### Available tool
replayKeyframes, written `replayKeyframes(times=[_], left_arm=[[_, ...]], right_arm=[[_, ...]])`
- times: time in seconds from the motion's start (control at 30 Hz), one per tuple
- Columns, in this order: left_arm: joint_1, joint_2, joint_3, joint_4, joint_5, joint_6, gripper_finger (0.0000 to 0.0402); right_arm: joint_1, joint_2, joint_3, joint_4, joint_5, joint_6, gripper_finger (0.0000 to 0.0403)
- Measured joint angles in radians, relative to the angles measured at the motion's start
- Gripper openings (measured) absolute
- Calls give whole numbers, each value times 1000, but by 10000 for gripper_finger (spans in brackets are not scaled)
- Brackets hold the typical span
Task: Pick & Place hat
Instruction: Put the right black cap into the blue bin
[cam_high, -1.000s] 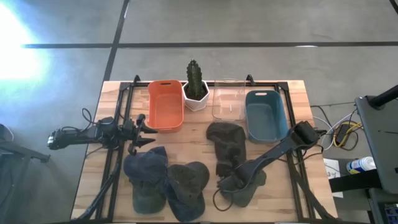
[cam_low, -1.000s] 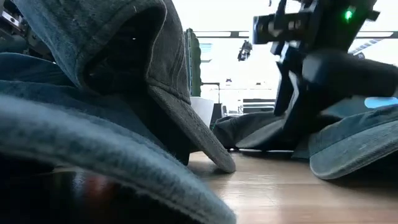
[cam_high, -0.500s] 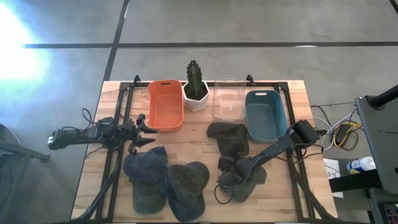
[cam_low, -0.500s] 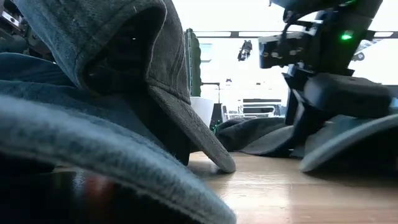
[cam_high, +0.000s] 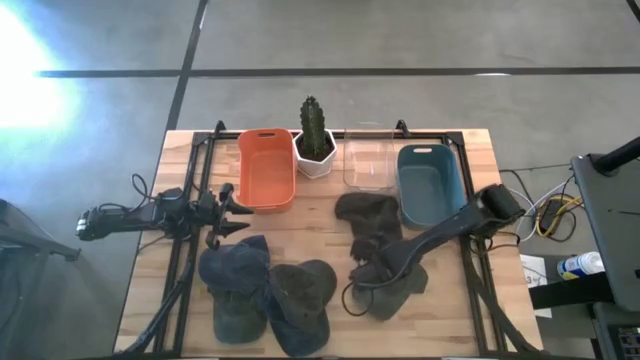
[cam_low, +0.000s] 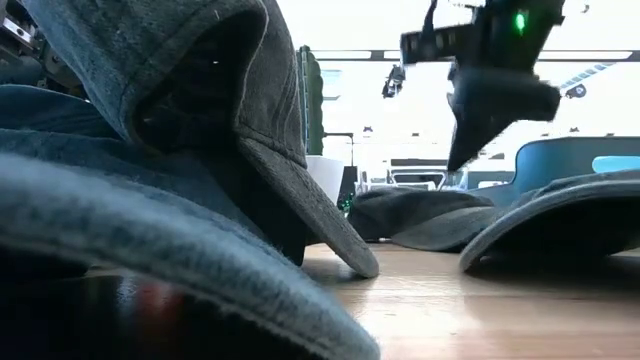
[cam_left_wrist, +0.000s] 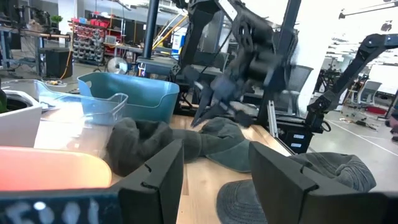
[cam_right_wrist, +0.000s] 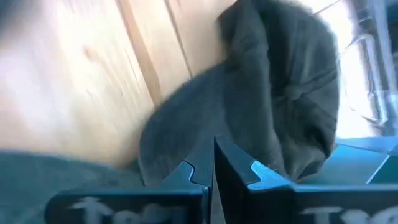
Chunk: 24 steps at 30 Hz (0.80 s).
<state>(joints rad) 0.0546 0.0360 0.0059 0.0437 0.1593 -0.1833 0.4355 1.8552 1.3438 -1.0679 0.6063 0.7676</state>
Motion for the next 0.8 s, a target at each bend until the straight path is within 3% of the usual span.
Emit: replayKeyframes(times=[0.33, 0.5, 0.67, 0.8], left_arm=[[0, 0, 0, 0, 0, 0, 174], [0, 0, 0, 0, 0, 0, 174], [0, 0, 0, 0, 0, 0, 174], [0, 0, 0, 0, 0, 0, 174]], right_arm=[[14, -296, 19, -1, 45, 151, 8], [3, -316, -40, -2, -125, 150, 9], [12, -317, -163, 1, -297, 353, 33], [39, -341, -285, 66, -360, 568, 77]])
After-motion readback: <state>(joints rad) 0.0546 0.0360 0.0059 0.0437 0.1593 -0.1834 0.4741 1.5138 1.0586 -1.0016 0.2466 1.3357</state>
